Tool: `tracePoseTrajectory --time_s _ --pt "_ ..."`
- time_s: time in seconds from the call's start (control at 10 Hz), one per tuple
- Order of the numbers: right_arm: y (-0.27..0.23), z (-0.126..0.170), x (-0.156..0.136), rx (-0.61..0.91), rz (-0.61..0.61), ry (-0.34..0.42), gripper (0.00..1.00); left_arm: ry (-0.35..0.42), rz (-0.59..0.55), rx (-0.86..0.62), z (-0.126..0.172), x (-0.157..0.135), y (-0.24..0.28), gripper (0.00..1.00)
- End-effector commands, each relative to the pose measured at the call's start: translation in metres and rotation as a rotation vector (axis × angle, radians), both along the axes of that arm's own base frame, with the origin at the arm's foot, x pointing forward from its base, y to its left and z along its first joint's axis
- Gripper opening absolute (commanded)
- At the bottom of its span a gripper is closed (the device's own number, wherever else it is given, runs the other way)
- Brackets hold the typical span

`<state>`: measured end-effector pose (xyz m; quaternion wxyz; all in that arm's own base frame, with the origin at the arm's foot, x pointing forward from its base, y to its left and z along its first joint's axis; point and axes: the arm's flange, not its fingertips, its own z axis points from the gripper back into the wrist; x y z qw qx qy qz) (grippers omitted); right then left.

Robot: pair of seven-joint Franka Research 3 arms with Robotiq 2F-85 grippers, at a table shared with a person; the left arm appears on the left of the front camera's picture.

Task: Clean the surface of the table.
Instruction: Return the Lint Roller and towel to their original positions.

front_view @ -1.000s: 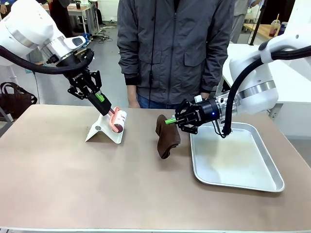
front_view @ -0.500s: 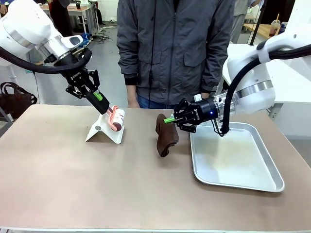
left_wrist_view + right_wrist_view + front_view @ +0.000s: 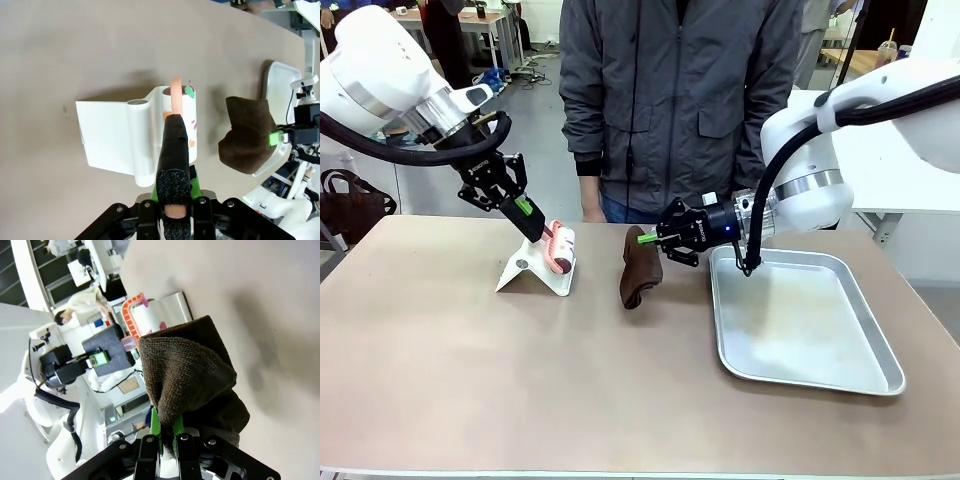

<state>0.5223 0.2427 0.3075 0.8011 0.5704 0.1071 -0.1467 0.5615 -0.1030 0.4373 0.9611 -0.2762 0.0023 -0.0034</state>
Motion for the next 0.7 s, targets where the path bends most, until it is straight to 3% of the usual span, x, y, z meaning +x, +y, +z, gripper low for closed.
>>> tracePoseTrajectory --time_s 0.0,0.6 --pt "0.001 0.0 0.006 0.023 -0.049 0.006 0.11 0.003 -0.013 0.005 0.002 -0.003 -0.005 0.22" --pt "-0.008 -0.01 0.016 0.025 -0.069 0.083 0.11 -0.03 -0.113 0.058 -0.005 -0.016 -0.01 0.22"
